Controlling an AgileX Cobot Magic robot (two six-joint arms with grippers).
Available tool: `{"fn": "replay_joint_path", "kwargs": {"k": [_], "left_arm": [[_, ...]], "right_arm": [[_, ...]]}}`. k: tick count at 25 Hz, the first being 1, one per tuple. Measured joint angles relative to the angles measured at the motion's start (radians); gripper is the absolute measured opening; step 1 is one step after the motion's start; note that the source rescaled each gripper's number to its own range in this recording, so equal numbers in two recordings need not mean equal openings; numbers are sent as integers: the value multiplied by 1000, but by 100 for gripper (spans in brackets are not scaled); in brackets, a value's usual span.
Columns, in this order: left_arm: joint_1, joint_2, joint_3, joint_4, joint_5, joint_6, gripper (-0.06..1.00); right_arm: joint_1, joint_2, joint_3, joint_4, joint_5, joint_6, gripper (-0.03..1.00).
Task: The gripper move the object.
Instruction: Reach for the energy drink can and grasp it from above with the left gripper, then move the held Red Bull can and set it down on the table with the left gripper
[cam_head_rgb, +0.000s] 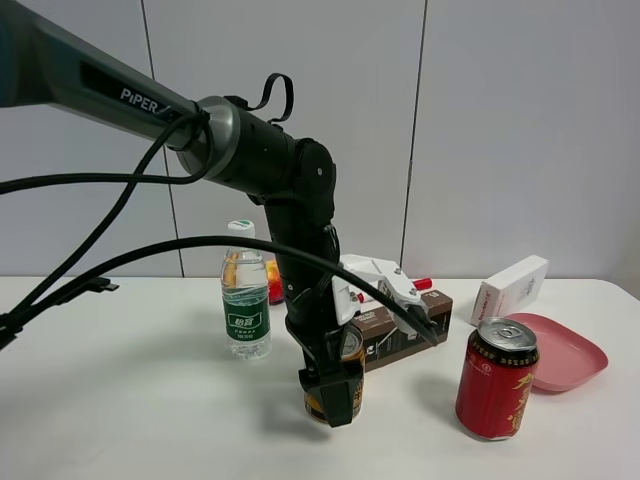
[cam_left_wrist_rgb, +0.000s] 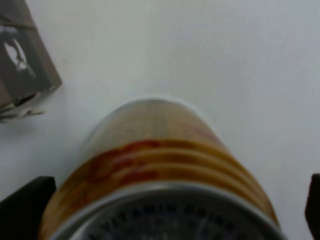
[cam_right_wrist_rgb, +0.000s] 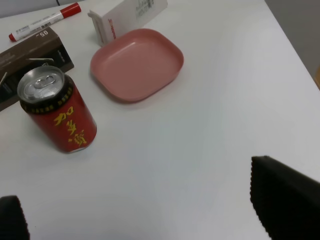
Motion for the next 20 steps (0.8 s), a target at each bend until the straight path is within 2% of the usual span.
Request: {"fn": "replay_joint_path", "kwargs": {"k": [4, 6, 9, 13, 14, 20], "left_arm": [[0, 0, 0, 0, -9, 0, 100], [1, 0, 0, -1, -14, -1, 93], [1, 8, 0, -1, -30, -1, 61], [1, 11, 0, 2, -38, -2, 4], [1, 11, 0, 2, -39, -2, 0], [1, 11, 0, -9, -28, -2, 0]], "right_arm": [[0, 0, 0, 0, 0, 0, 100], [0, 0, 0, 0, 0, 0, 100], [0, 0, 0, 0, 0, 0, 100], [0, 0, 0, 0, 0, 0, 100], [0, 0, 0, 0, 0, 0, 100], [0, 0, 0, 0, 0, 0, 100]]}}
